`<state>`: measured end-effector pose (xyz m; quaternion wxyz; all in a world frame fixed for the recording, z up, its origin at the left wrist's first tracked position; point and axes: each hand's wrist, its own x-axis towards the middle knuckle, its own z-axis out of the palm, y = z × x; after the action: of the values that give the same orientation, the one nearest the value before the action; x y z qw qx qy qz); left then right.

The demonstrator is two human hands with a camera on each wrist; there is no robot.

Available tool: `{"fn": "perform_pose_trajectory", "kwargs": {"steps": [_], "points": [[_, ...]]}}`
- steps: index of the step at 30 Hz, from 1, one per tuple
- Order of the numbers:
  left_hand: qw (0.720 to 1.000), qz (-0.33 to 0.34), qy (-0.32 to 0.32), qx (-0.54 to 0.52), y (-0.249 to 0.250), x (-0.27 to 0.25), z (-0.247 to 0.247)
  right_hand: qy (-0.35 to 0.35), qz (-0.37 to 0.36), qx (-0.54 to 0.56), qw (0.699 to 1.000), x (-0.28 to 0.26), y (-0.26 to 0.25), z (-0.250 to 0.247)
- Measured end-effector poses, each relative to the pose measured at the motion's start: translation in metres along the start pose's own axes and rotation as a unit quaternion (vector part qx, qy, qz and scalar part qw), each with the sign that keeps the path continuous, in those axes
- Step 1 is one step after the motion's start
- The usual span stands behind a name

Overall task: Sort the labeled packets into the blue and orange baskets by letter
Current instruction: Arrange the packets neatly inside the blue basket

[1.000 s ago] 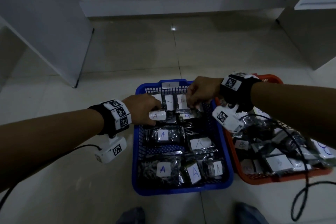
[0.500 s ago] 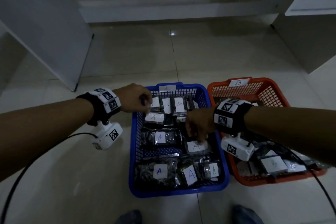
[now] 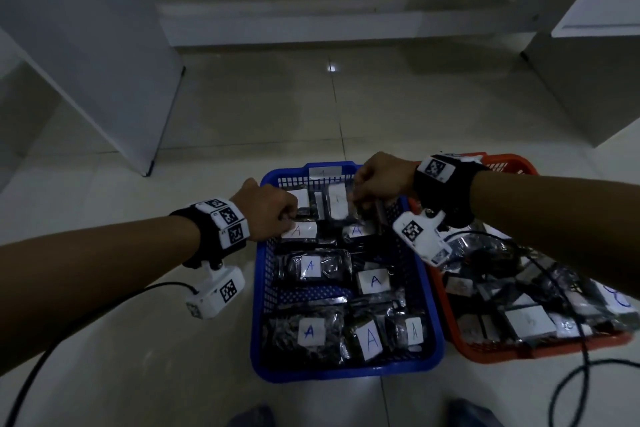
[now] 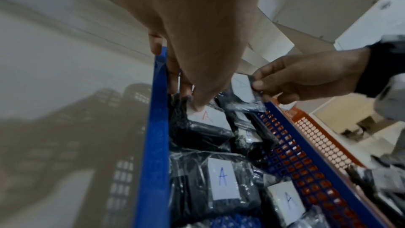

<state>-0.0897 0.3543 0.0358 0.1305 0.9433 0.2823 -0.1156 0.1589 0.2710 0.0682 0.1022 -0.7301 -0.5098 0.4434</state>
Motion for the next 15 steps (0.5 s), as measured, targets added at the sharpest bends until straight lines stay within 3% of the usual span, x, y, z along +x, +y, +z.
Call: {"fn": "perform_pose_trajectory", "kwargs": {"steps": [2, 4, 11, 15], "points": [[1.000, -0.011, 0.001, -0.024, 0.000, 0.001, 0.001, 0.045, 0.029, 0.079, 0.995, 0.011, 0.000, 0.004], [0.999, -0.024, -0.001, -0.049, -0.001, 0.001, 0.002, 0.040, 0.056, 0.112, 0.991, 0.022, -0.001, 0.009], [0.995, -0.033, 0.006, -0.097, -0.005, 0.000, 0.005, 0.012, 0.100, 0.043, 0.994, 0.045, -0.001, 0.021], [0.994, -0.027, 0.018, -0.107, -0.007, -0.001, 0.008, 0.036, 0.095, 0.040, 0.994, 0.048, -0.001, 0.022]]}}
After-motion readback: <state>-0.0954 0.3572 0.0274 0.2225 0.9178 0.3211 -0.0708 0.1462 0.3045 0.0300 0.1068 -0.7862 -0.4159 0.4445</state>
